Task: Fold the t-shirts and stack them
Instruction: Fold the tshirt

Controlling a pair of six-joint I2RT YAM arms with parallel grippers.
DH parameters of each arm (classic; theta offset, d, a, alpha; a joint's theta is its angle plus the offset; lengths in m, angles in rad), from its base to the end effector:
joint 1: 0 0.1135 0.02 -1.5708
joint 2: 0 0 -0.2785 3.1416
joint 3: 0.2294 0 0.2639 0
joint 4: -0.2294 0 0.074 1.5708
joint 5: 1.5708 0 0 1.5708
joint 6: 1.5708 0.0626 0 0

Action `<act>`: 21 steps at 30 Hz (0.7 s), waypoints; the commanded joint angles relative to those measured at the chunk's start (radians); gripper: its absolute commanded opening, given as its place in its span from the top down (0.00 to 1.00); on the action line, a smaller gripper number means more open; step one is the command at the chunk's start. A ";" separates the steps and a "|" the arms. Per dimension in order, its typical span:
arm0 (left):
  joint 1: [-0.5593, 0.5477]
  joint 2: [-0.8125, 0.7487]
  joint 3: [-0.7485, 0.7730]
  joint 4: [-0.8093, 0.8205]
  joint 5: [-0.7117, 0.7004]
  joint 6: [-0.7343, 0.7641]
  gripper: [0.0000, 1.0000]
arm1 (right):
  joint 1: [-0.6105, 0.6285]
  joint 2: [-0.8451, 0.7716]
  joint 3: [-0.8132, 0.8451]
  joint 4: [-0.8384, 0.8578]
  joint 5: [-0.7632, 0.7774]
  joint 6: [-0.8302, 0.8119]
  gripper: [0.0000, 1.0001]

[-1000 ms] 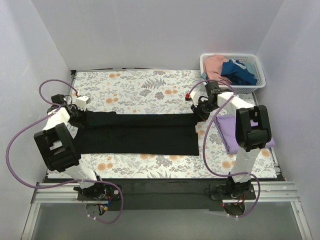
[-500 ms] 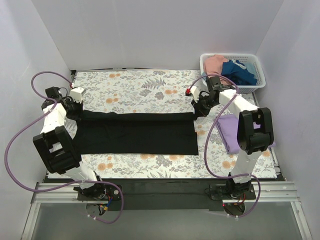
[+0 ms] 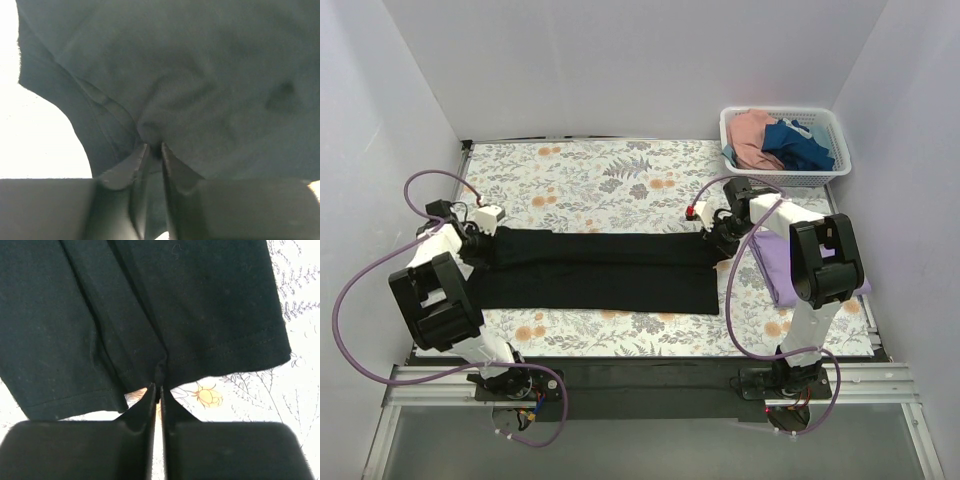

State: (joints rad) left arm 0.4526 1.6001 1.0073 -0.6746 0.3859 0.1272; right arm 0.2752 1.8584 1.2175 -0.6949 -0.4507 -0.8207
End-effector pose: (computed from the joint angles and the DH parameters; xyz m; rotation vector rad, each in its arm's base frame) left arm 0.2929 0.1162 0.1721 -0.3601 2.6946 -0.3900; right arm 0.3498 0.1271 0.1482 -1.4964 2.3092 0.5198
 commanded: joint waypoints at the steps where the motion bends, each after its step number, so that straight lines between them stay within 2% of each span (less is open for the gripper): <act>1: 0.011 -0.057 0.010 -0.053 0.022 0.090 0.82 | 0.001 -0.004 0.053 -0.029 0.018 -0.005 0.86; 2: 0.017 -0.068 0.020 -0.090 0.053 0.139 0.80 | 0.001 -0.011 0.071 -0.043 0.012 -0.005 0.81; 3: 0.017 -0.075 0.034 -0.120 0.082 0.153 0.79 | 0.001 -0.014 0.080 -0.052 0.000 -0.009 0.69; 6: 0.017 -0.066 0.106 -0.164 0.136 0.103 0.74 | 0.001 -0.021 0.143 -0.106 -0.028 -0.005 0.45; 7: 0.020 -0.031 0.167 -0.180 0.157 0.082 0.70 | 0.001 -0.021 0.158 -0.113 -0.034 0.008 0.44; 11: 0.024 0.092 0.325 -0.184 0.191 -0.087 0.63 | 0.001 -0.010 0.232 -0.141 -0.069 0.046 0.43; 15: 0.024 0.202 0.439 -0.174 0.176 -0.230 0.62 | 0.002 0.027 0.306 -0.164 -0.085 0.072 0.44; 21: 0.021 0.300 0.504 -0.184 0.192 -0.273 0.62 | 0.005 0.087 0.321 -0.175 -0.085 0.077 0.48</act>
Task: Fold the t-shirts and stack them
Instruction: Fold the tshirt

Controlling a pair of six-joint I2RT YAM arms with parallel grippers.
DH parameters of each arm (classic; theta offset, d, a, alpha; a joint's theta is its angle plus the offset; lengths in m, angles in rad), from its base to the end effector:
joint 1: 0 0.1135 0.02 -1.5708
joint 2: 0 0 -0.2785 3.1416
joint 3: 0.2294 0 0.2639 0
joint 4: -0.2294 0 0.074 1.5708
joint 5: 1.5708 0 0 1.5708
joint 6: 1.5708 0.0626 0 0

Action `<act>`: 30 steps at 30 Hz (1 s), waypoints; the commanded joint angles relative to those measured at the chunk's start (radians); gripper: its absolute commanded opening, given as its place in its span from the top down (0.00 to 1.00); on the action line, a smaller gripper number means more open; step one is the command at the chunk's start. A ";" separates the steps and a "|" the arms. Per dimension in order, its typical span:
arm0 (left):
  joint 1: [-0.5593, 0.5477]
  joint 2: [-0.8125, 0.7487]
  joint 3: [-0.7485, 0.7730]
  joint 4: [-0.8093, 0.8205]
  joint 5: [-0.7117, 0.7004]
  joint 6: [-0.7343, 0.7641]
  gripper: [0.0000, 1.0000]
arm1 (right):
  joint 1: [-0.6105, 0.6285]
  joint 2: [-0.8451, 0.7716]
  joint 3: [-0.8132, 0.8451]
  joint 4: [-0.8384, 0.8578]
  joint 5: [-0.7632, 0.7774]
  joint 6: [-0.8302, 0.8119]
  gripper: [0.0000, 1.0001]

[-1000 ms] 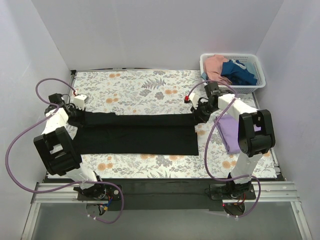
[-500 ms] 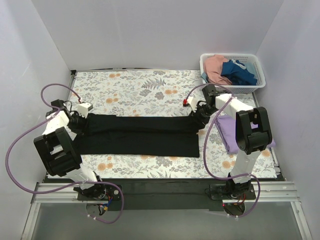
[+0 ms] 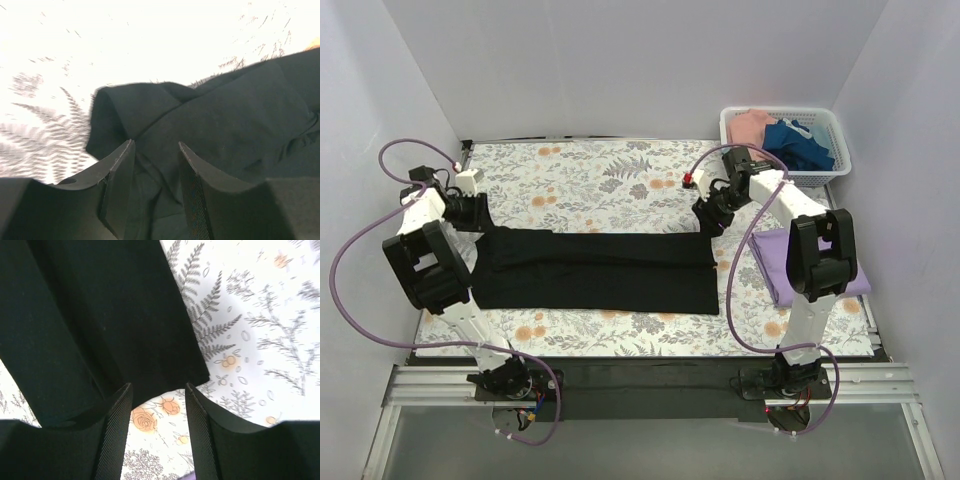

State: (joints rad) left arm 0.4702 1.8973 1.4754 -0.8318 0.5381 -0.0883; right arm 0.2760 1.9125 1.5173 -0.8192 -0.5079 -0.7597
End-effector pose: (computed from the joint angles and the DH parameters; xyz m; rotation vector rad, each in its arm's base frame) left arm 0.3784 0.1563 0.2054 -0.6209 2.5913 -0.6399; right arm 0.3944 0.1433 0.2117 -1.4069 2.2214 0.5486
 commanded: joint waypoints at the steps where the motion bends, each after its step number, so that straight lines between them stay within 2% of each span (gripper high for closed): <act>1: 0.002 0.009 0.036 -0.029 0.040 -0.060 0.62 | 0.008 0.039 0.012 -0.057 -0.027 0.010 0.48; 13: -0.019 0.056 0.008 0.028 -0.015 -0.045 0.63 | 0.015 0.048 -0.066 -0.081 0.017 -0.043 0.49; 24: -0.024 0.020 0.075 -0.047 0.059 -0.002 0.61 | 0.037 0.005 -0.074 -0.139 0.008 -0.121 0.41; 30: -0.119 -0.020 0.066 -0.058 0.074 0.085 0.60 | 0.060 -0.004 -0.082 -0.155 0.015 -0.150 0.39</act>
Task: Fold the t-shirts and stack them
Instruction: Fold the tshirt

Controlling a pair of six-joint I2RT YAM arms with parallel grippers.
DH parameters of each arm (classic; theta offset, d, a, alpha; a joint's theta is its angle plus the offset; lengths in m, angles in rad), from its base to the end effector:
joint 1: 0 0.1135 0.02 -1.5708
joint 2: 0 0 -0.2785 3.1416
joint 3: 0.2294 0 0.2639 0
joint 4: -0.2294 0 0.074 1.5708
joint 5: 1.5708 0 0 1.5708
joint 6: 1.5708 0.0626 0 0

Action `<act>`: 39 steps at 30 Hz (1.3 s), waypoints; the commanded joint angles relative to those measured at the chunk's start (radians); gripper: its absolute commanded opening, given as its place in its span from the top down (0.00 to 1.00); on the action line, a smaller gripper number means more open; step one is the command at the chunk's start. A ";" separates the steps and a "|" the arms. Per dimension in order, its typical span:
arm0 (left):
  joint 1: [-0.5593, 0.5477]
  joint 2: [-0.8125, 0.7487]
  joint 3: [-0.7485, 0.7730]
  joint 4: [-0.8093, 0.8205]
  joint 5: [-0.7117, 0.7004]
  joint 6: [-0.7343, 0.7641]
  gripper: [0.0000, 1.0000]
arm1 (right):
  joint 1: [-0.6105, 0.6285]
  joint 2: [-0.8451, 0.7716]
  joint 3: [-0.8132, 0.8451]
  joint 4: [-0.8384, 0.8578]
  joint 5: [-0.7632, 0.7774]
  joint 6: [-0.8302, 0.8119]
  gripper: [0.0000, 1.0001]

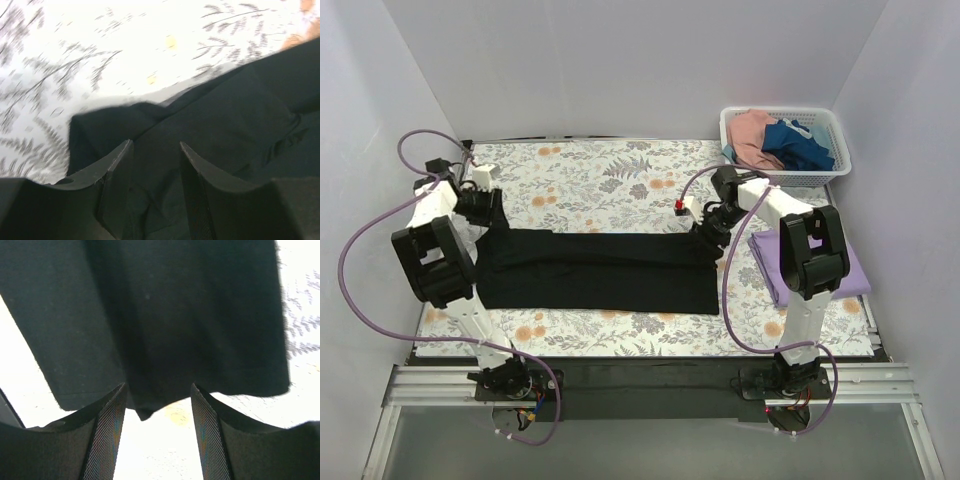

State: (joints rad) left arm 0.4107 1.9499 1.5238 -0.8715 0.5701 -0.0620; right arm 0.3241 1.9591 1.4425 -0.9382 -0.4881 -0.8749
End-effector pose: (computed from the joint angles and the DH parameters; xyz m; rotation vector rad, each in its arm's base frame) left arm 0.3950 0.1351 0.1987 -0.5247 2.6414 -0.7124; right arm 0.3637 0.1531 0.1681 -1.6312 2.3144 0.6337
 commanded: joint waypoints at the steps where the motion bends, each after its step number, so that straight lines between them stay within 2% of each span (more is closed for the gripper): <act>1: -0.090 -0.069 0.018 -0.014 0.036 0.088 0.60 | 0.013 -0.048 -0.007 -0.037 0.000 -0.041 0.40; 4: -0.121 -0.034 0.059 -0.003 -0.001 0.073 0.60 | 0.015 -0.045 -0.007 -0.042 0.014 -0.047 0.41; 8: -0.107 -0.003 0.102 -0.035 -0.065 0.002 0.60 | 0.015 -0.055 -0.020 -0.051 0.028 -0.061 0.42; 19: 0.063 -0.126 -0.079 -0.093 -0.032 -0.081 0.60 | 0.015 -0.112 -0.047 -0.076 0.022 -0.078 0.36; 20: 0.069 -0.134 -0.094 -0.081 -0.036 -0.082 0.60 | 0.016 -0.111 -0.050 -0.077 0.019 -0.081 0.29; 22: 0.076 -0.143 -0.128 -0.070 -0.056 -0.097 0.59 | 0.023 -0.108 -0.056 -0.077 0.023 -0.084 0.26; 31: 0.077 -0.155 -0.208 -0.064 -0.078 -0.087 0.59 | 0.047 -0.074 -0.042 -0.071 0.057 -0.091 0.32; 39: 0.079 -0.167 -0.241 -0.067 -0.062 -0.076 0.61 | 0.069 -0.048 -0.042 -0.036 0.098 -0.082 0.33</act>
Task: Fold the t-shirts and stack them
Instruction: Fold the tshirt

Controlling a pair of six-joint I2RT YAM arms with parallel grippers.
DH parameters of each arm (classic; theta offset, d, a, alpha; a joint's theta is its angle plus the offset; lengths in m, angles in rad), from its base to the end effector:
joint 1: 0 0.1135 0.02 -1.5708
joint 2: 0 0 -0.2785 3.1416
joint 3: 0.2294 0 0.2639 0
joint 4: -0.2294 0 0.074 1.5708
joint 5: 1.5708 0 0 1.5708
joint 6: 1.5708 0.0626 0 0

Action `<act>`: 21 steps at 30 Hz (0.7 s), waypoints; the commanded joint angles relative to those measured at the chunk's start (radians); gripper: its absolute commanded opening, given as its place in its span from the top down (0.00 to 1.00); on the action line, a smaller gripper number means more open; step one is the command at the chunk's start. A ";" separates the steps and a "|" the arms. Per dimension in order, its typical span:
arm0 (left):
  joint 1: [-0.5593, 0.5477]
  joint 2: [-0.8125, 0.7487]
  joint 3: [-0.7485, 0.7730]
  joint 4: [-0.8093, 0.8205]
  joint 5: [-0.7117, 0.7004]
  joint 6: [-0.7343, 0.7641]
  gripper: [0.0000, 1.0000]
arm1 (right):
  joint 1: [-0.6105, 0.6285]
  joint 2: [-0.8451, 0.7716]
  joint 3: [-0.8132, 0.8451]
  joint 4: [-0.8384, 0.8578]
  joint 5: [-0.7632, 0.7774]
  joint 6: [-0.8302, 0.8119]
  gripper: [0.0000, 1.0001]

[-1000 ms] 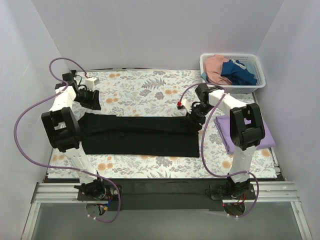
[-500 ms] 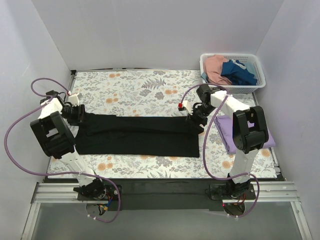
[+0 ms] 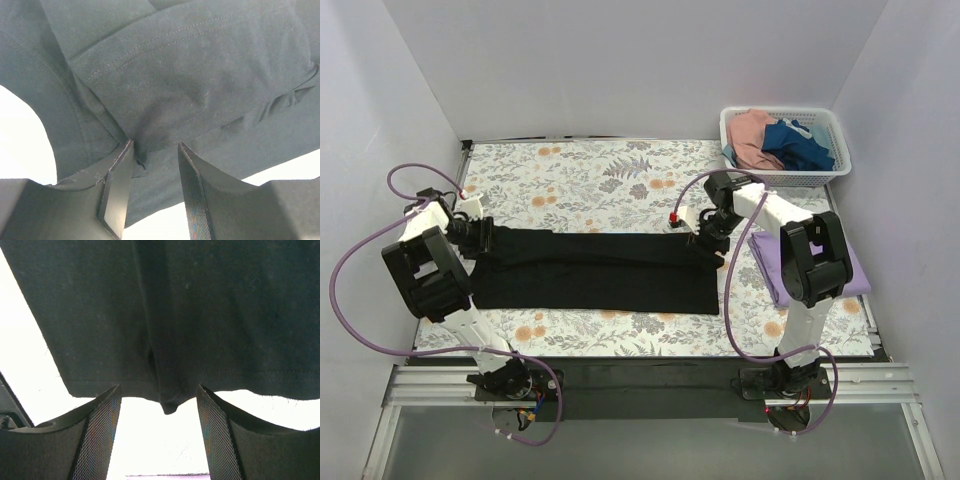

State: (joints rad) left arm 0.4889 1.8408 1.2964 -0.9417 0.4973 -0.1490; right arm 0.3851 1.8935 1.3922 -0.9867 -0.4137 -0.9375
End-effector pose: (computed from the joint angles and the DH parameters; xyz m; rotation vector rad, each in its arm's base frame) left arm 0.3284 0.1409 0.1716 -0.8776 2.7568 -0.7032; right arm 0.3366 0.1636 0.1759 -1.8004 2.2725 0.5526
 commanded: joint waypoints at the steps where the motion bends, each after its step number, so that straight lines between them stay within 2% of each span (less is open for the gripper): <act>1: 0.000 -0.058 -0.016 0.004 0.010 0.009 0.61 | 0.008 0.019 0.010 0.032 0.032 -0.012 0.33; 9: 0.000 -0.052 -0.017 0.012 0.023 0.003 0.60 | 0.020 0.052 0.045 0.077 0.073 0.022 0.33; 11: 0.000 -0.051 -0.014 0.011 0.030 0.000 0.61 | 0.021 0.062 0.048 0.080 0.072 0.025 0.38; 13: -0.001 -0.051 -0.016 0.014 0.037 -0.003 0.64 | 0.021 0.065 0.053 0.077 0.067 0.029 0.48; 18: -0.001 -0.034 0.000 0.001 0.061 -0.011 0.77 | 0.023 0.064 0.073 0.072 0.059 0.035 0.59; 19: 0.000 -0.029 0.004 -0.003 0.072 -0.014 0.83 | 0.023 0.064 0.074 0.074 0.061 0.037 0.68; 20: -0.001 -0.026 0.010 -0.003 0.075 -0.018 0.87 | 0.021 0.065 0.079 0.071 0.061 0.037 0.74; 21: 0.000 -0.026 0.014 -0.003 0.081 -0.021 0.91 | 0.021 0.065 0.080 0.071 0.062 0.037 0.88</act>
State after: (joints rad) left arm 0.4889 1.8400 1.2819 -0.9398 0.5285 -0.1612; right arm 0.4019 1.9553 1.4326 -0.9134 -0.3424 -0.9047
